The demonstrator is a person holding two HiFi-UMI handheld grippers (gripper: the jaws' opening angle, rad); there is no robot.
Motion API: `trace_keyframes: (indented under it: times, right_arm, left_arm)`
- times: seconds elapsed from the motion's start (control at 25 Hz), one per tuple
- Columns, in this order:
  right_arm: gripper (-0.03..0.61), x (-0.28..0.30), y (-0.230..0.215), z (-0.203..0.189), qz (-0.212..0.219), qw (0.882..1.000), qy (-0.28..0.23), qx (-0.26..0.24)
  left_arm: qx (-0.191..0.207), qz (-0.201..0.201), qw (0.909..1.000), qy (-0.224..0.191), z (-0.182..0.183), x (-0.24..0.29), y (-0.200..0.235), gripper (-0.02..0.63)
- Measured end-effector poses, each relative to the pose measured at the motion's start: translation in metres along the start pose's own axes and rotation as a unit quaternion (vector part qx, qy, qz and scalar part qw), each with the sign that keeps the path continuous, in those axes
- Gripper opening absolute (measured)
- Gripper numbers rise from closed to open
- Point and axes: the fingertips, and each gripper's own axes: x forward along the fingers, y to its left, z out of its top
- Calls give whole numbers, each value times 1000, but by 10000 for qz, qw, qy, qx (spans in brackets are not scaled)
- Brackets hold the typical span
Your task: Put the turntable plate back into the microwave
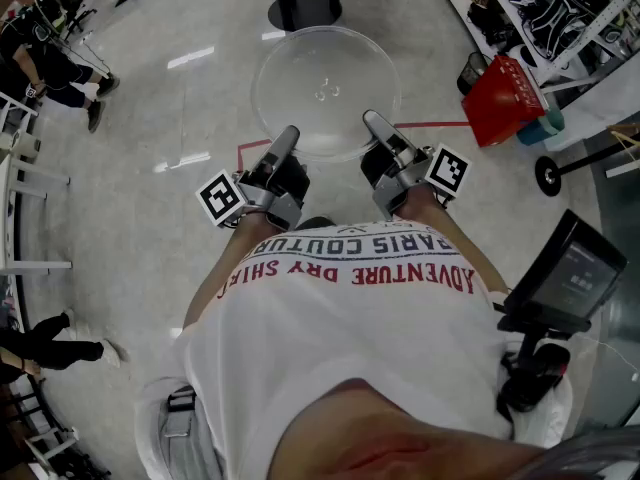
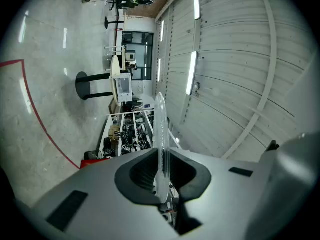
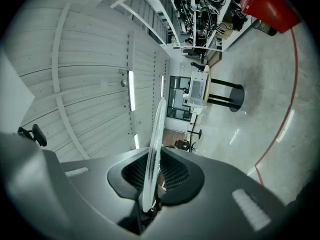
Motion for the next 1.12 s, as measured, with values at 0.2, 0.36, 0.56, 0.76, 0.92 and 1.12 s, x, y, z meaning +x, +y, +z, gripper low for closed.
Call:
trace_keyframes:
  times: [0.2, 0.36, 0.56, 0.76, 0.92, 1.12]
  right_arm:
    - [29, -5, 10, -1, 27, 10000, -17, -19]
    - [29, -7, 19, 0, 47, 10000, -39, -19]
    - [29, -9, 23, 4, 197, 9994, -210, 194]
    - [28, -15, 25, 2, 167, 9993, -228, 255]
    - [28, -20, 28, 1, 161, 9992, -274, 240]
    - [28, -37, 35, 13, 115, 9988, -398, 258]
  left_arm:
    - [44, -19, 10000, 36, -5, -1, -11, 31]
    - [57, -40, 10000, 54, -8, -1, -19, 31]
    - [31, -86, 9999, 81, -9, 1, -21, 31]
    - [13, -142, 9999, 84, -14, -1, -23, 31]
    - [-2, -159, 9998, 116, -18, -2, -26, 31]
    - [-23, -156, 9997, 187, -35, 9, -32, 31]
